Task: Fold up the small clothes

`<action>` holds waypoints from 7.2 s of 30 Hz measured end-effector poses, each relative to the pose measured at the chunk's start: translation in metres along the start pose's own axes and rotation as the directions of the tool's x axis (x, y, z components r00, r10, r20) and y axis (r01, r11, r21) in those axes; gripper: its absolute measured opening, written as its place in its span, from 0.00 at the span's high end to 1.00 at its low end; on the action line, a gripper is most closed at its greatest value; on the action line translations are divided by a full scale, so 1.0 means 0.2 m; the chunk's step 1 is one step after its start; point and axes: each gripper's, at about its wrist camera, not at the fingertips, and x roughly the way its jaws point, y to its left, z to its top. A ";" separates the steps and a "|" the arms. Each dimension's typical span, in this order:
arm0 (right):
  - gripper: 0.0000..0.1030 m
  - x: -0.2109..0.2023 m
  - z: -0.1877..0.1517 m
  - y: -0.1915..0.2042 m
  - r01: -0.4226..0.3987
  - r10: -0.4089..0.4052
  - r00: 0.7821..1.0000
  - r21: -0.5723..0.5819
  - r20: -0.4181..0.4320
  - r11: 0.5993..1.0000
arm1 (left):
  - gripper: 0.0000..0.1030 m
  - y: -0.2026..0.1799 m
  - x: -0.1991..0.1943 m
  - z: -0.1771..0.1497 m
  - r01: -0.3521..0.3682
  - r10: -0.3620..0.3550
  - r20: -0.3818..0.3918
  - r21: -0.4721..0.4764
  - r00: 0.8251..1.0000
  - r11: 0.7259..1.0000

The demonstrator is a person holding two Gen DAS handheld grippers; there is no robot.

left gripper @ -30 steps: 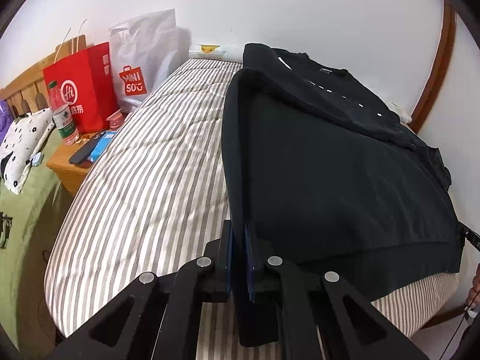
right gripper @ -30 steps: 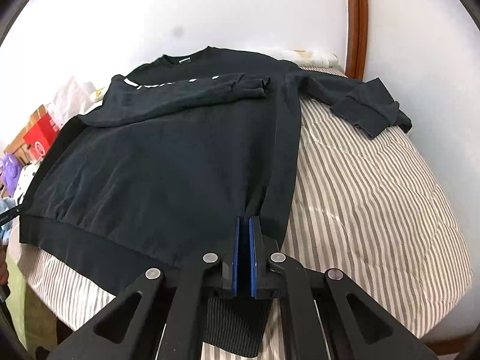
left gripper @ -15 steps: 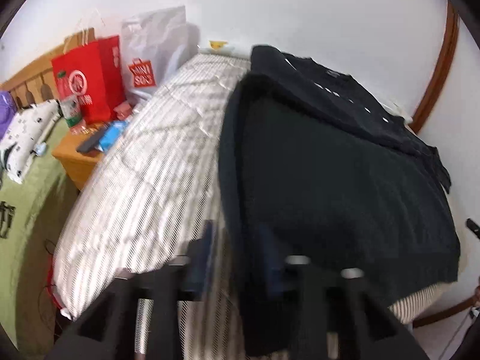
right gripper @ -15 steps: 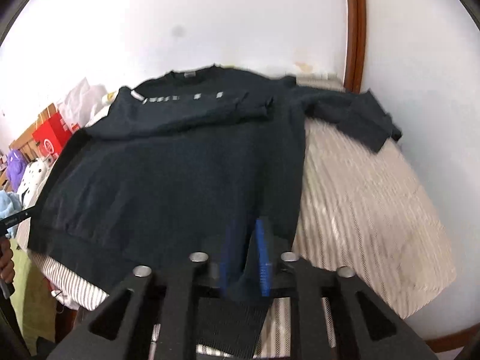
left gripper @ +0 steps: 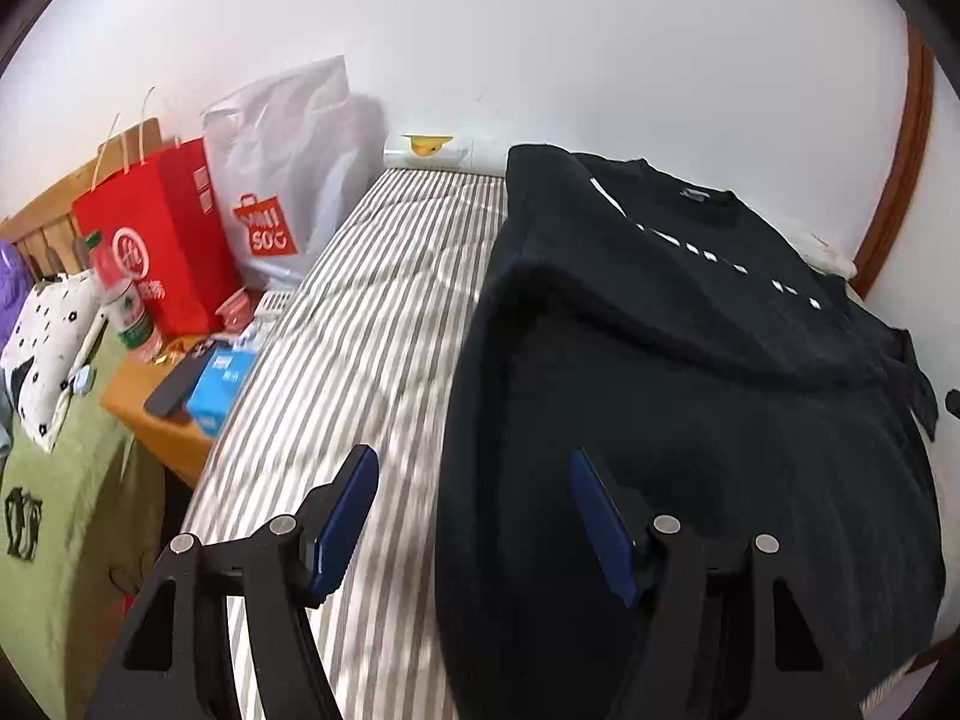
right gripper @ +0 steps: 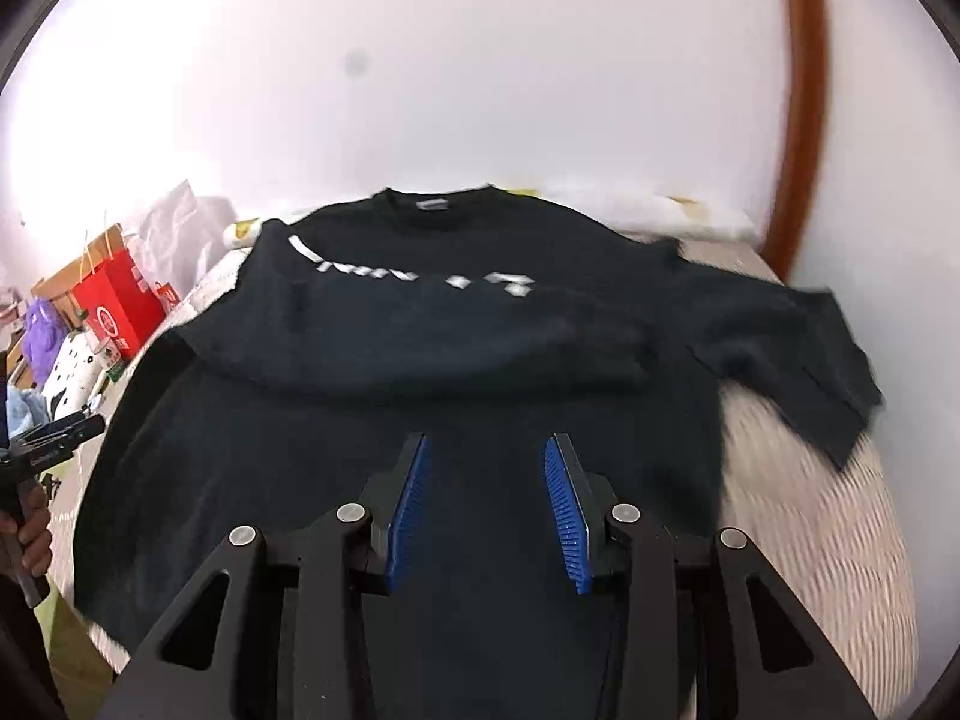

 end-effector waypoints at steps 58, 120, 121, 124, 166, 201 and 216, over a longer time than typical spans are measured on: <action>0.71 1.59 1.05 1.20 -0.319 0.297 0.946 -0.225 -0.128 0.921 | 0.69 0.21 0.49 0.38 0.267 -0.272 -0.038 -0.098 0.962 0.959; 0.91 0.23 -0.02 -1.27 0.244 -0.231 0.969 0.206 -0.089 0.948 | 0.39 -0.46 -0.12 0.23 -0.020 0.020 0.006 -0.019 1.000 1.000; 0.91 0.17 0.00 -1.24 0.223 -0.213 0.975 0.221 -0.069 0.949 | 0.39 -0.46 -0.12 0.23 -0.012 0.012 0.008 -0.021 1.000 1.000; 0.91 0.02 0.11 -1.15 0.137 -0.141 0.990 0.285 -0.007 0.949 | 0.39 -0.40 -0.12 0.23 0.018 -0.018 0.012 -0.029 1.000 0.999; 0.50 0.76 0.63 0.57 -0.415 0.415 0.910 -0.002 -0.001 0.910 | 0.37 -0.05 0.24 0.38 0.022 -0.023 -0.023 -0.054 0.999 0.998; 0.58 0.60 0.14 -0.45 0.016 -0.018 0.999 -0.044 -0.033 0.999 | 0.95 -0.25 0.53 0.69 0.113 -0.110 0.051 -0.052 0.993 0.992; 0.52 0.89 0.13 -0.49 0.069 -0.060 0.991 0.079 -0.119 0.994 | 0.69 -0.27 0.62 0.54 0.021 -0.020 -0.041 0.027 0.999 0.999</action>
